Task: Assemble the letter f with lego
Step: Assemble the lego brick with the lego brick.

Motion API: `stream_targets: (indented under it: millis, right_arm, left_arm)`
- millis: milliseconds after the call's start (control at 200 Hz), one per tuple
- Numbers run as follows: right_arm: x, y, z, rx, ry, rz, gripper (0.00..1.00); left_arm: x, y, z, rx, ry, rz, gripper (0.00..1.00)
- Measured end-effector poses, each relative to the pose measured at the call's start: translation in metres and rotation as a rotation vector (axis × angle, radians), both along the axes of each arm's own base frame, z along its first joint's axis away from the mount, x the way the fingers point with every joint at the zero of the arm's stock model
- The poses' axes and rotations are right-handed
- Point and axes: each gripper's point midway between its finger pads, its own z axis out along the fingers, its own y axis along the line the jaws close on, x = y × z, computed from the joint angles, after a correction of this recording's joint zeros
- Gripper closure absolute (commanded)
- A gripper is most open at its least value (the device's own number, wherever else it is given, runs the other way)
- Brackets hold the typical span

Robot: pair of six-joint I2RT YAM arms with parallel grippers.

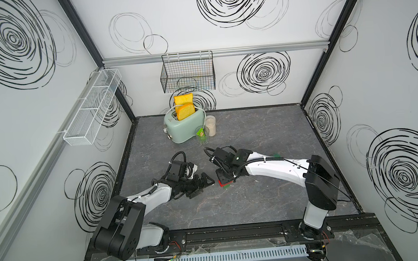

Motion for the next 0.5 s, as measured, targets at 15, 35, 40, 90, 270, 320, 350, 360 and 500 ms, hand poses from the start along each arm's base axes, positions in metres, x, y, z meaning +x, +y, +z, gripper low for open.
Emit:
stream_targets:
  millis: [15, 35, 40, 90, 270, 320, 350, 360, 500]
  right_arm:
    - [-0.0003, 0.0001, 0.0, 0.001, -0.001, 0.004, 0.7]
    - [-0.0005, 0.0003, -0.0002, 0.002, -0.002, 0.009, 0.7]
    - [-0.0005, 0.0003, -0.0003, 0.002, -0.002, 0.009, 0.7]
    - [-0.0002, 0.0008, -0.0006, 0.003, -0.007, 0.02, 0.7]
    - [0.0, 0.0016, -0.0005, -0.003, -0.017, 0.044, 0.68]
    - [0.0002, 0.0017, -0.0004, -0.003, -0.018, 0.044, 0.67]
    - [0.0002, 0.0017, -0.0003, -0.003, -0.018, 0.046, 0.67]
    - [0.0002, 0.0018, -0.0001, -0.003, -0.019, 0.046, 0.67]
    - [0.0003, 0.0022, 0.0007, -0.003, -0.019, 0.049, 0.65]
  left_arm:
    - [0.0001, 0.0003, 0.0, 0.0, 0.0, 0.001, 0.0]
    - [0.0, 0.0004, 0.0, 0.001, 0.001, 0.001, 0.0]
    - [0.0, 0.0005, 0.0, 0.001, 0.0, 0.002, 0.0]
    - [0.0002, 0.0009, 0.0001, 0.002, 0.0, 0.003, 0.0]
    - [0.0017, 0.0027, 0.0018, 0.007, -0.009, 0.012, 0.0]
    - [0.0019, 0.0036, 0.0019, 0.012, -0.01, 0.015, 0.0]
    - [0.0017, 0.0041, 0.0021, 0.015, -0.01, 0.017, 0.0]
    - [0.0016, 0.0043, 0.0022, 0.016, -0.01, 0.017, 0.0]
    - [0.0003, 0.0066, 0.0031, 0.027, -0.01, 0.023, 0.0]
